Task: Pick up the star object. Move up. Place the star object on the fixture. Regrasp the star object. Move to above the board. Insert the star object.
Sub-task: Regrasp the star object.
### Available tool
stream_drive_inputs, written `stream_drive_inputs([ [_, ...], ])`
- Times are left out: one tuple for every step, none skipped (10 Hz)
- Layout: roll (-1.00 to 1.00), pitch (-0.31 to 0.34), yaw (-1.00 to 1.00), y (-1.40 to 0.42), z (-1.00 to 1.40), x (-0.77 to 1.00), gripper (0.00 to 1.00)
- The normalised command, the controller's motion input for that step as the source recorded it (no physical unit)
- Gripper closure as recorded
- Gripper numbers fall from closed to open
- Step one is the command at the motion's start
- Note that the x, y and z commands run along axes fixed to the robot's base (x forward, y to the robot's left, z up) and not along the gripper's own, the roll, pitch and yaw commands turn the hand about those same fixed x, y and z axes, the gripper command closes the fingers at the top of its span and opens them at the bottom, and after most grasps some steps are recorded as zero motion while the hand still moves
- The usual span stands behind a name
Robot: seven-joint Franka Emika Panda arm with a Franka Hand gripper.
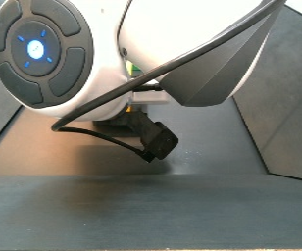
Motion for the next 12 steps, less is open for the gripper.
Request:
stream_drive_inputs([
  [-0.03,-0.048,0.01,0.0,1.0,0.0,0.0],
  [-0.03,-0.046,0.01,0.0,1.0,0.0,0.0],
  [0.0,-0.034,0.04,0.0,1.0,-0.03,0.0],
  [0.02,-0.029,0.05,0.0,1.0,-0.03,0.0],
  [0.04,-0.005,0.05,-0.01,1.0,-0.04,0.0],
  [0.04,0.028,0.06,0.0,0.85,-0.04,0.0],
  [0.04,0.052,0.05,0.0,0.67,-0.03,0.0],
  [0.05,0.074,0.04,0.0,0.48,-0.03,0.0],
  [0.05,0.09,0.02,0.0,0.3,-0.03,0.0],
  [1.0,0.078,0.01,-1.0,0.92,0.01,0.0],
  [1.0,0.077,0.01,-1.0,0.89,0.01,0.0],
  [1.0,0.066,0.01,-1.0,0.86,-0.02,0.0],
])
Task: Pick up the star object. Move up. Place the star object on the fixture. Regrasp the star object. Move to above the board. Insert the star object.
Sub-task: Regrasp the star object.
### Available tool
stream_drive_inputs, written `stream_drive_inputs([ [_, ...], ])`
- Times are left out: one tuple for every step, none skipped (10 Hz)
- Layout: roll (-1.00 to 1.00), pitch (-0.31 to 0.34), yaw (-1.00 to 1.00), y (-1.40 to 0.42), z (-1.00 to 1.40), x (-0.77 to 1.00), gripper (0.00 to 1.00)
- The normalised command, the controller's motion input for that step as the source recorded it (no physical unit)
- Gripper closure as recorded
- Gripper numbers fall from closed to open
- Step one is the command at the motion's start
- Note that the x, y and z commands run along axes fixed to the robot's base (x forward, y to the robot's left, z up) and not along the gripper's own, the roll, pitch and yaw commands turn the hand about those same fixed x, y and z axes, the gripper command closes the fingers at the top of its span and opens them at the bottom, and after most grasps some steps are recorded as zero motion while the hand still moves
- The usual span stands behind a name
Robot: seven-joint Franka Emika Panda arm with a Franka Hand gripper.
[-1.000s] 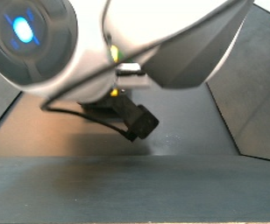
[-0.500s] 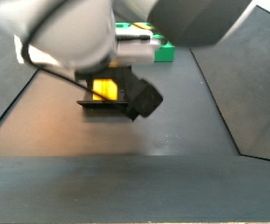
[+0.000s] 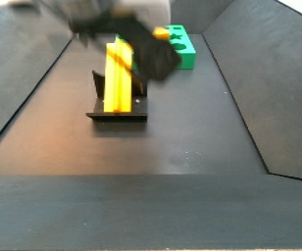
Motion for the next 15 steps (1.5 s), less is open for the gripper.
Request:
stream_drive_inputs([
  [1.0,0.058,0.01,-1.0,0.83,-0.04,0.0],
  [1.0,0.054,0.01,-1.0,0.78,-0.05,0.0],
  [1.0,0.053,0.01,-1.0,0.71,-0.05,0.0],
  [1.0,0.05,0.01,-1.0,0.59,-0.05,0.0],
  [1.0,0.048,0.01,-0.81,0.36,-0.04,0.0],
  [1.0,0.046,0.01,-0.68,0.24,-0.04,0.0],
  [1.0,0.041,0.01,-0.33,0.1,-0.03,0.0],
  [1.0,0.039,0.01,-0.19,0.05,-0.03,0.0],
  [1.0,0.035,0.01,-0.01,0.02,-0.02,0.0],
  [1.0,0.032,0.01,-0.02,0.02,-0.02,0.0],
  [1.0,0.028,0.01,-0.03,0.02,0.0,0.0],
  [1.0,0.027,0.01,-0.02,0.02,0.0,0.0],
  [1.0,0.028,0.02,-0.02,0.02,0.0,0.0],
  [1.0,0.034,0.02,-0.02,0.01,0.0,0.0],
  [1.0,0.04,0.02,-0.02,0.01,0.01,0.0],
])
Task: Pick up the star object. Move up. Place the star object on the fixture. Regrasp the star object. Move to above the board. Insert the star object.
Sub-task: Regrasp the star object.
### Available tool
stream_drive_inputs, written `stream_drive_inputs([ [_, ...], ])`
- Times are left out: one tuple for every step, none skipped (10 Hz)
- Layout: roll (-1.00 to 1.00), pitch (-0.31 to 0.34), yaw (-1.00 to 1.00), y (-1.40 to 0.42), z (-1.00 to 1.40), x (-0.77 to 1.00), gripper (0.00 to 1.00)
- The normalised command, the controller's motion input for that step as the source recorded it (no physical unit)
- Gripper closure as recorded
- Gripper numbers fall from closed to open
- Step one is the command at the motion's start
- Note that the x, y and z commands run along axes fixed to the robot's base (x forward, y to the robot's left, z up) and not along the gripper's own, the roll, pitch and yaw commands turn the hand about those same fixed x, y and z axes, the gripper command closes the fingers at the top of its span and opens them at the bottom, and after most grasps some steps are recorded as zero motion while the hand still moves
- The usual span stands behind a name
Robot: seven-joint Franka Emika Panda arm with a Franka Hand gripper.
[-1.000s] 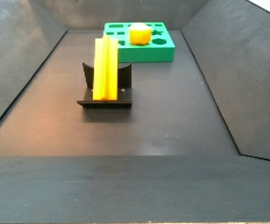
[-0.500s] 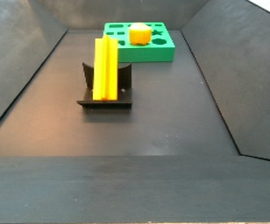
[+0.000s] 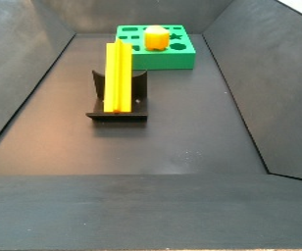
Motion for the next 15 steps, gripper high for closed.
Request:
stream_drive_inputs([
  [1.0,0.047,0.02,-0.02,0.01,0.02,0.0],
  [1.0,0.057,0.03,-0.02,0.0,0.04,0.0],
  [1.0,0.072,0.03,-0.03,0.0,0.05,0.0],
  [1.0,0.082,0.04,-0.03,0.0,0.06,0.0],
  [1.0,0.103,0.05,-0.03,0.0,0.08,0.0],
  [1.0,0.123,0.06,-0.04,0.0,0.09,0.0],
  [1.0,0.155,0.07,-0.04,-0.01,0.11,0.0],
  [1.0,0.17,0.09,-0.05,-0.01,0.11,0.0],
  [1.0,0.201,0.12,-0.05,0.0,0.1,0.0],
  [1.0,0.231,0.18,-0.05,-0.01,0.1,0.0],
  [0.87,0.225,0.21,-0.05,-0.01,0.11,0.0],
  [0.75,0.207,0.23,-0.05,-0.01,0.11,0.0],
  [0.44,0.148,0.26,-0.06,-0.01,0.11,0.0],
  [0.32,0.122,0.27,-0.06,-0.01,0.11,0.0],
  [0.19,0.068,0.26,-0.04,0.0,0.1,0.0],
])
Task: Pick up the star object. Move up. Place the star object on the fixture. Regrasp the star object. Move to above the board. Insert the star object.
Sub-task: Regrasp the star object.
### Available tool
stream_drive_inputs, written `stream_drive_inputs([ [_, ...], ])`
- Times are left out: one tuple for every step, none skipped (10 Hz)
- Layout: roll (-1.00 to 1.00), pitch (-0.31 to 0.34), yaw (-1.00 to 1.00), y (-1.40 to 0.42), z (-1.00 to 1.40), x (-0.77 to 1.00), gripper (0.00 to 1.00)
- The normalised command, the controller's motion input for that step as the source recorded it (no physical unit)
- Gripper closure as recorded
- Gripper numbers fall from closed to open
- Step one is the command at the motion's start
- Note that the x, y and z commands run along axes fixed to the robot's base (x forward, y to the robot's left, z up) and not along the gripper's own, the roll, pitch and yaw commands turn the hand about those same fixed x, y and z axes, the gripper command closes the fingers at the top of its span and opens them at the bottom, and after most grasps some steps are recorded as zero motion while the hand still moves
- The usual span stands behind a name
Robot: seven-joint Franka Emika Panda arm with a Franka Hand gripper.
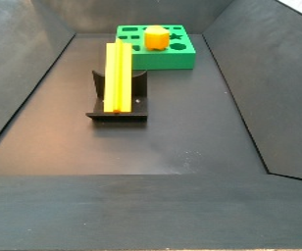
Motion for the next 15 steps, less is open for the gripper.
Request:
stream_drive_inputs([
  [0.16,0.026,0.25,-0.04,0.0,0.09,0.0],
  [0.14,-0.006,0.23,-0.05,-0.01,0.08,0.0],
  [0.13,-0.082,0.14,0.04,-1.0,0.03,0.0],
  [0.13,-0.095,0.1,0.05,-1.0,0.04,0.0],
  [0.12,-0.116,0.08,0.04,-1.0,0.04,0.0],
  [0.09,-0.136,0.04,0.04,-1.0,0.05,0.0],
  [0.07,-0.139,0.01,0.04,-1.0,0.05,0.0],
  [0.06,-0.137,-0.02,0.04,-1.0,0.05,0.0],
  [0.05,-0.126,-0.04,0.04,-1.0,0.05,0.0],
  [0.05,-0.106,-0.06,0.03,-1.0,0.05,0.0],
  [0.05,-0.097,-0.07,0.03,-1.0,0.05,0.0],
  [0.05,-0.07,-0.07,0.03,-0.9,0.05,0.0],
  [0.05,-0.048,-0.07,0.02,-0.73,0.04,0.0],
  [0.05,-0.028,-0.06,0.01,-0.5,0.04,0.0],
  [0.05,-0.004,-0.05,0.0,-0.28,0.05,0.0],
])
